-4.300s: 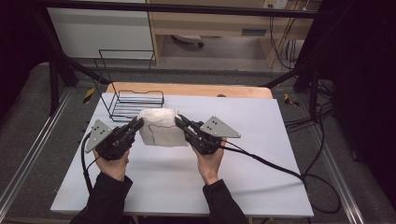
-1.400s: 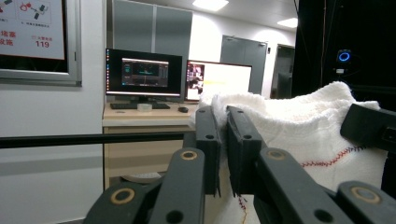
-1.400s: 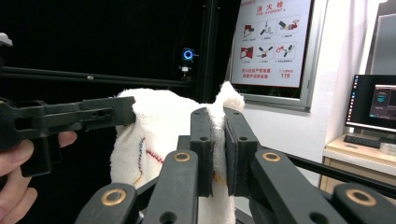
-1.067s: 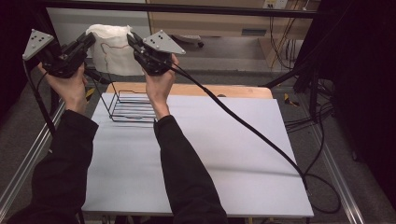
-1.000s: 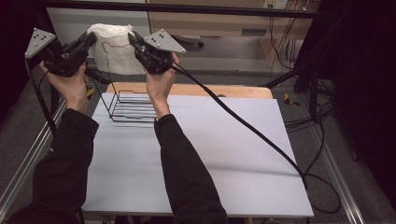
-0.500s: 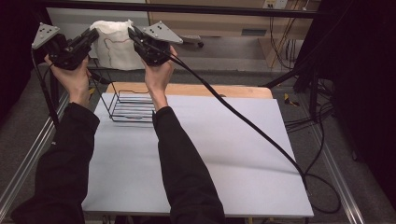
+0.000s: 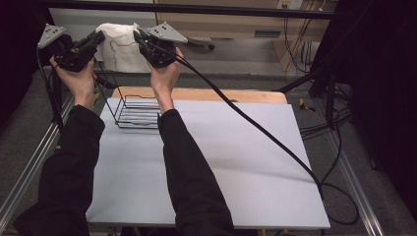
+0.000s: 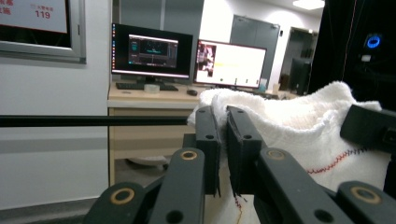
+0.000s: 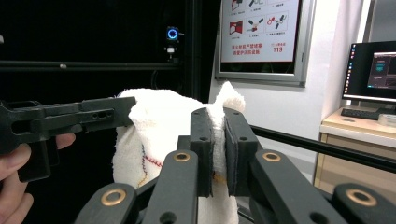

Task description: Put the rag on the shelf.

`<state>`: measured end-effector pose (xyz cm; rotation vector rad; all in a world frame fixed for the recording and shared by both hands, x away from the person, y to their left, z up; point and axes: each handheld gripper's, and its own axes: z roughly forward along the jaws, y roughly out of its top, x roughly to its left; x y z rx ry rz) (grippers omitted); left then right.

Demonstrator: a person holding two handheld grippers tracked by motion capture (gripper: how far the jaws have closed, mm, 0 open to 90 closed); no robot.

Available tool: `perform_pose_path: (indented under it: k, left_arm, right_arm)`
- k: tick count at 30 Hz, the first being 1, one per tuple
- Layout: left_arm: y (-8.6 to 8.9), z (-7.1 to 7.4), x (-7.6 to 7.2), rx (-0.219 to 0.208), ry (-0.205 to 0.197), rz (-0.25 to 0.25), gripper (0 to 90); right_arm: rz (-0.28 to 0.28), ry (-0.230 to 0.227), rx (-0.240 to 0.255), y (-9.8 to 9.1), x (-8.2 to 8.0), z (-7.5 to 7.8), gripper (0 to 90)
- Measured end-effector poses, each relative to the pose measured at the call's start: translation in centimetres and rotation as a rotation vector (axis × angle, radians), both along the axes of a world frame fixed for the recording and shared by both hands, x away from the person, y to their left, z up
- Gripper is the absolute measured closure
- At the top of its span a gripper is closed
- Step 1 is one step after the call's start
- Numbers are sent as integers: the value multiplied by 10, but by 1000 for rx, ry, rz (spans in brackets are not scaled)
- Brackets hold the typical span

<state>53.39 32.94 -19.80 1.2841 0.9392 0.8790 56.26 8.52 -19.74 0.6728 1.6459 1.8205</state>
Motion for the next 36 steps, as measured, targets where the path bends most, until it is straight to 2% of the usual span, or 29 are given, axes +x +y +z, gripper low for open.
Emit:
perform_pose_path:
  k: [4, 6, 12, 16, 27, 36]
  left_arm:
    - [3, -3, -2, -3, 9, -14, 836]
    - [3, -5, -4, 15, 13, -11, 836]
    - [7, -16, -14, 23, 29, -22, 835]
    - [8, -20, -24, 29, 21, -34, 835]
    - [12, -31, -35, 47, 43, -51, 832]
    - [16, -38, -49, 53, 44, -68, 829]
  right_arm:
    - [4, 4, -11, 0, 1, -4, 838]
    - [3, 8, -24, 1, 0, -6, 837]
    - [16, 30, -46, 1, -7, -12, 836]
    - [24, 42, -51, -1, -12, -18, 833]
    - [40, 34, -82, -3, -27, -26, 830]
    - [51, 12, -140, -1, -40, -29, 821]
